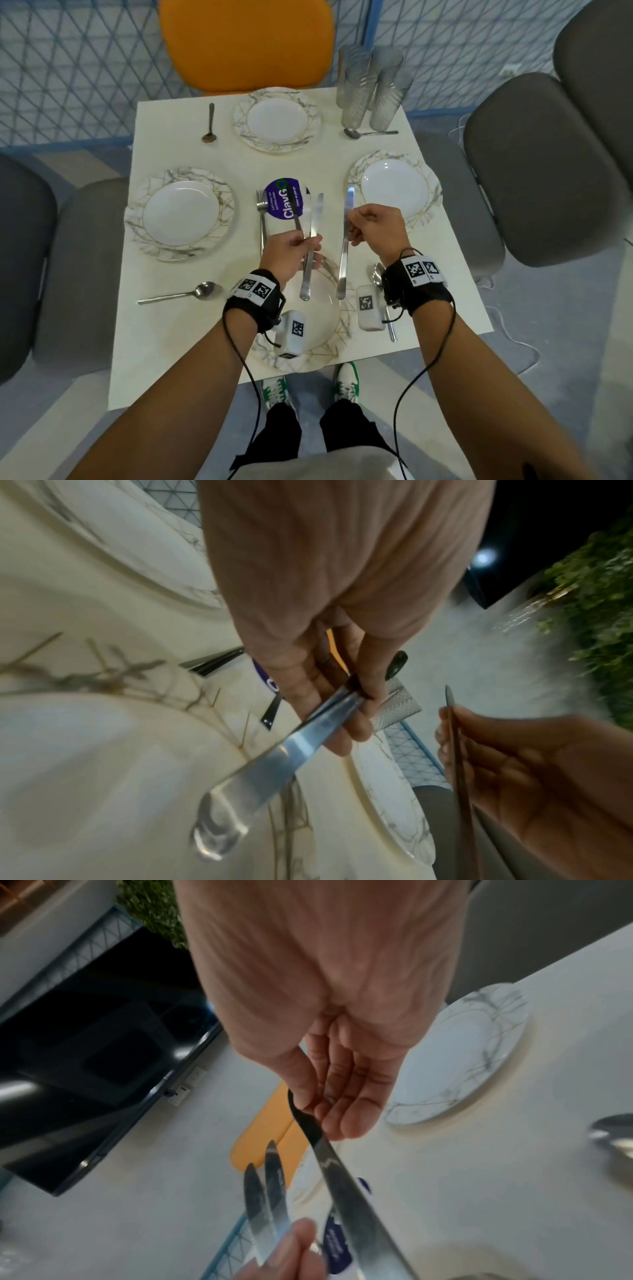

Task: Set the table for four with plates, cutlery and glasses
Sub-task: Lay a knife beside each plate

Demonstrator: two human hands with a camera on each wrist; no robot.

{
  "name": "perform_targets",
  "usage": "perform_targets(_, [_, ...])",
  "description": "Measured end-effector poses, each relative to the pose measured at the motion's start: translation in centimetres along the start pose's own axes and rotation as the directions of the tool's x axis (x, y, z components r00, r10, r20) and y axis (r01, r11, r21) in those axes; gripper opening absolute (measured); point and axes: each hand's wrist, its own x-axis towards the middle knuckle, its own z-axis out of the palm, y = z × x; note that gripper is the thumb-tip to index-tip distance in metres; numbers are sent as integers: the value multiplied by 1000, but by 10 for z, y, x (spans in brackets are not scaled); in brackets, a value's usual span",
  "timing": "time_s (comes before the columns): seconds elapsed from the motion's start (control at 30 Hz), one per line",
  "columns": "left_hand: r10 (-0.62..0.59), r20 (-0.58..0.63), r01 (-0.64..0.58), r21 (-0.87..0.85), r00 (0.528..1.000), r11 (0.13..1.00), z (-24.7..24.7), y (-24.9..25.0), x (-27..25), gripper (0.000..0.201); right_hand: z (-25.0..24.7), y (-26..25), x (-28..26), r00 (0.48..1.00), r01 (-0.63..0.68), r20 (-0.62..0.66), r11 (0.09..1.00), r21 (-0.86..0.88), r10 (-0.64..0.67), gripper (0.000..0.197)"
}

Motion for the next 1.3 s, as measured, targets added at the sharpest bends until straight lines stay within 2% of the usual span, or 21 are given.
perform_targets(0.2, [-65,-107,65,-5,992,998,18,-29,-7,9,-34,37,-8,994,-78,62,988,-131,87,8])
perform_targets(0.4, [-63,-158,68,29,986,997,37,-51,-11,16,-55,67,-14,977,-123,143,966,-226,158,12])
perform_targets(0.53, [-61,-154,78,109,986,991,60,-60,-13,15,-57,72,-22,969,-113,197,979,-168,146,8])
perform_targets(0.73, [-62,-189,72,47,980,996,84,-44,-11,30,-53,61,-31,967,-31,242,984,-178,74,7])
perform_targets(0.83, [-54,-202,67,56,978,996,83,-36,-4,35,-47,58,-38,969,58,246,973,-221,-2,11])
perform_targets(0.93, [-18,-213,50,143,977,989,78,-31,-1,35,-40,61,-42,975,107,216,967,-233,-56,18])
perform_targets(1.1, [54,-147,-22,215,988,976,73,-25,-2,19,-37,63,-46,982,59,186,985,-162,-28,12])
perform_targets(1.3, [59,-106,-35,212,993,977,73,-23,4,17,-39,69,-40,991,-30,124,994,-107,44,7])
